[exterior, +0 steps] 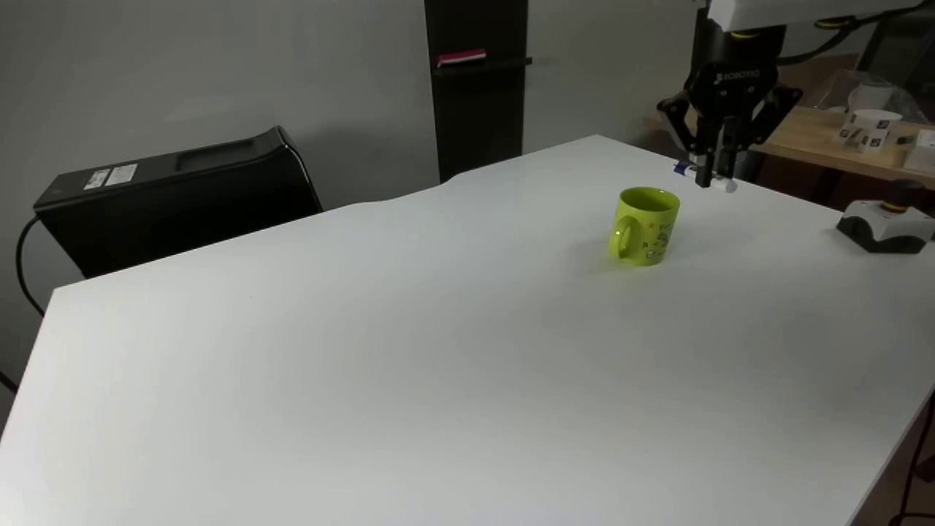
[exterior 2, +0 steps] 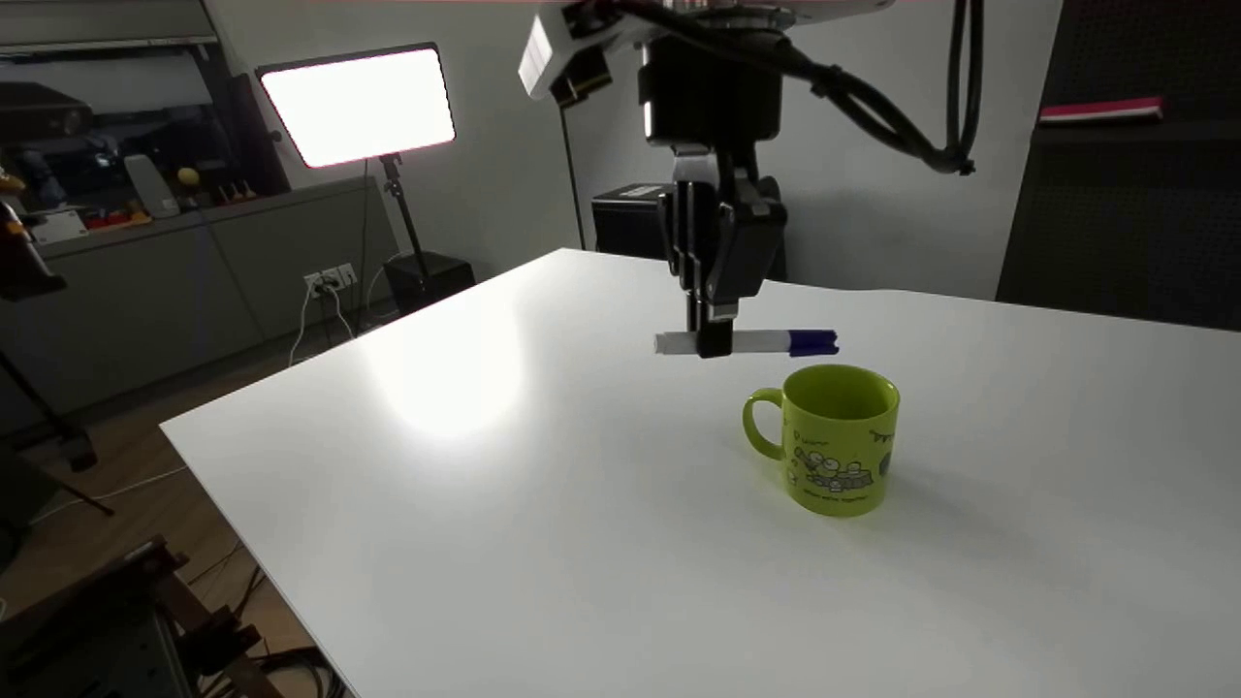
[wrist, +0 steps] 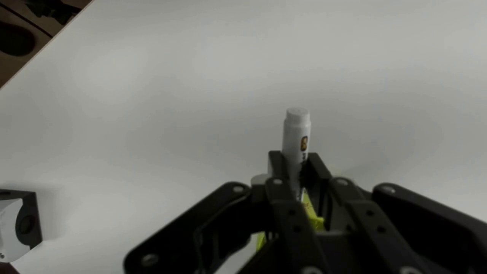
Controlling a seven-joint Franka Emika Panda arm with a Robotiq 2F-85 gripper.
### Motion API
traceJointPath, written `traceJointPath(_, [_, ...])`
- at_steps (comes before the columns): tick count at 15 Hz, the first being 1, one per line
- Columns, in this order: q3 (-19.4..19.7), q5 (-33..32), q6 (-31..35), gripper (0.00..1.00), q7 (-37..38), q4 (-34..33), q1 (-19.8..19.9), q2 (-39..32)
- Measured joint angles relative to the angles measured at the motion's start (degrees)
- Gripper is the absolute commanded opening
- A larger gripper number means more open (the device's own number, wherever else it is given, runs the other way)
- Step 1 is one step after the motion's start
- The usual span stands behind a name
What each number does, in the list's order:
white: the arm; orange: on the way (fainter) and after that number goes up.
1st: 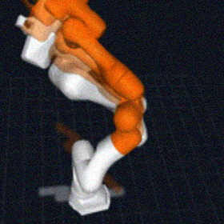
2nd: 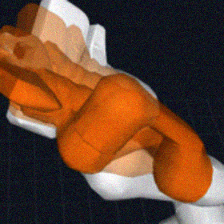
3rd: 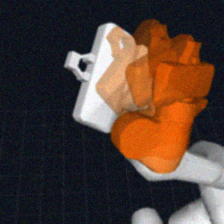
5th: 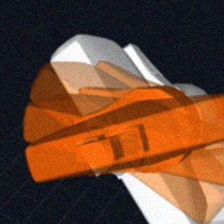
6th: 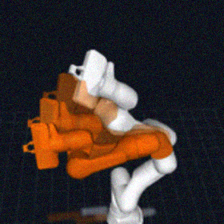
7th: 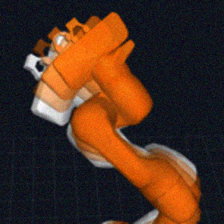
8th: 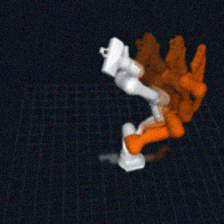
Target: Put the blue marker inside the yellow mug
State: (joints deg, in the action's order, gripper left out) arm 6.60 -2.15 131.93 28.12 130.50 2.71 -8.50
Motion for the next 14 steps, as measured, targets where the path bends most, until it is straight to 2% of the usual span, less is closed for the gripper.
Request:
traceJointPath(6, [0.03, 0.34, 4.09, 0.05, -2.76, -1.86, 0.68, -2.37])
traceJointPath(14, [0.01, 4.29, 6.9, 0.05, -7.02, -3.02, 1.0, -5.78])
